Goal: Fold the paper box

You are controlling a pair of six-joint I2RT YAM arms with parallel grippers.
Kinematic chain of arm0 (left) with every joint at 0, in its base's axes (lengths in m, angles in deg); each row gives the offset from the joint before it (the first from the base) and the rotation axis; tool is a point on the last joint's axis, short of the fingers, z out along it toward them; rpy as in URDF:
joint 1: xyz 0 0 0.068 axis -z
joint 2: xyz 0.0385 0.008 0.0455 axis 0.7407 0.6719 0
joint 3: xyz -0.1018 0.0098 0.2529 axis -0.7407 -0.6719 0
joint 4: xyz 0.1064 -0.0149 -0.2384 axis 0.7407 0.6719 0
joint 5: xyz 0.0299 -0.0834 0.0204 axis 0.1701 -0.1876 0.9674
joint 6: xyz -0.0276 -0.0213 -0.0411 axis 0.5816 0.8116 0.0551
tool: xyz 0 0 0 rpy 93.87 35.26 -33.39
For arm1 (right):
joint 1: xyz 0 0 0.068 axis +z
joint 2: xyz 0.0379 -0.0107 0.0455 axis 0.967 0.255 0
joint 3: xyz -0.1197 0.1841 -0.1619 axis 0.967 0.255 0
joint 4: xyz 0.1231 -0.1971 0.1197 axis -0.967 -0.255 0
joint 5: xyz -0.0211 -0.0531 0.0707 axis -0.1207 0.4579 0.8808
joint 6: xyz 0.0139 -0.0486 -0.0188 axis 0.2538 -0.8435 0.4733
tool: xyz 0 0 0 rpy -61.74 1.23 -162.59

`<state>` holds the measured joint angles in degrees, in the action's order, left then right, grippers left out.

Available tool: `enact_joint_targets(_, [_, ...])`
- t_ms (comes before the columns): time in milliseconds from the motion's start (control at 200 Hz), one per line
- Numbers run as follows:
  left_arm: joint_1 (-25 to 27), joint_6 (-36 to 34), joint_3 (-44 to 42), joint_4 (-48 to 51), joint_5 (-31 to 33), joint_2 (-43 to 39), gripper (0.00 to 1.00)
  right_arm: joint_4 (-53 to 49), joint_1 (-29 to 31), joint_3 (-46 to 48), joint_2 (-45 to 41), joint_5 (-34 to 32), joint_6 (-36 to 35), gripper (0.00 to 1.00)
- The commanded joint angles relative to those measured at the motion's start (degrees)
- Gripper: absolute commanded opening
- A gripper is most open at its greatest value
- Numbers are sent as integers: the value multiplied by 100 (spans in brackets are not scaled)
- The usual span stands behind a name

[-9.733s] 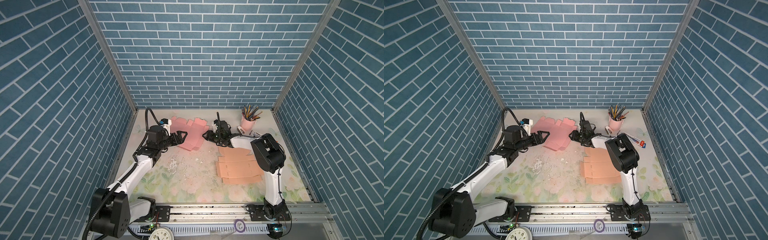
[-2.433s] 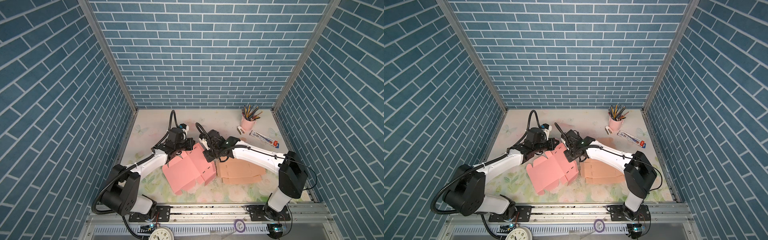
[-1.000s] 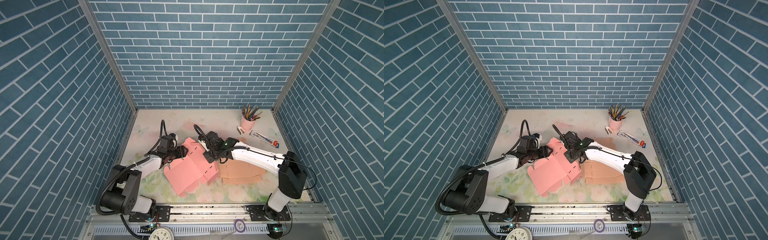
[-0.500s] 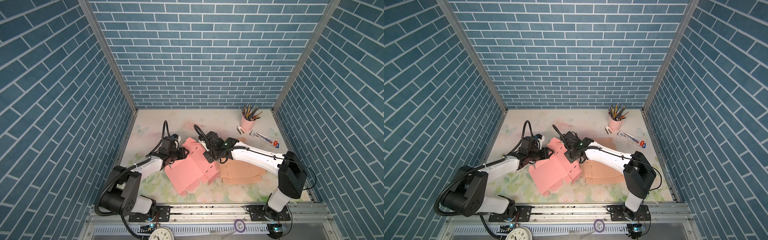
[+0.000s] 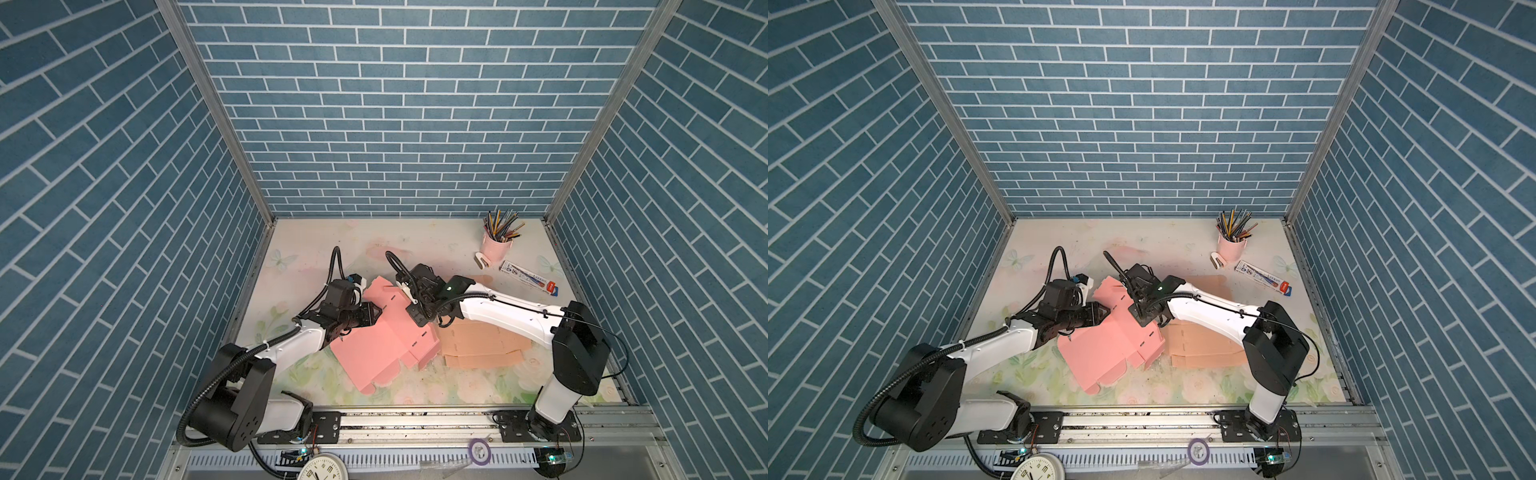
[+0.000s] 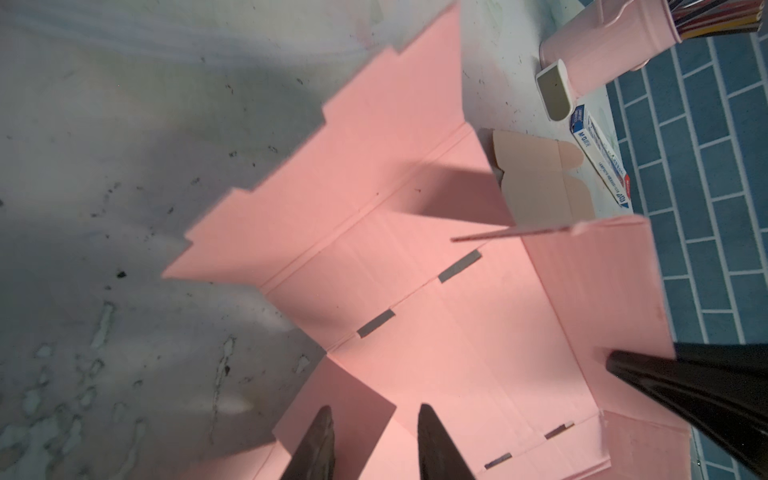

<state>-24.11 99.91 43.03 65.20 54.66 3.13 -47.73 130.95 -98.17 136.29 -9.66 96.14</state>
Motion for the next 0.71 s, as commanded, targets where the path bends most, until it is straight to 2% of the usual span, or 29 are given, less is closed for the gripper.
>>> enact_joint_targets(0, [24, 88, -15, -26, 13, -134, 34, -213, 100, -68, -23, -234, -261, 0])
enact_joint_targets(130, [-13, 57, 130, 67, 18, -188, 33, -311, 222, -84, -39, -477, -369, 0])
enact_joint_targets(345, [-360, -48, 409, 337, -39, -511, 32, -318, 603, -118, -101, -1063, -521, 0])
enact_joint_targets(700, [-1245, 44, 941, 368, -202, -652, 32, -199, 1152, 59, -418, -2198, -1041, 0])
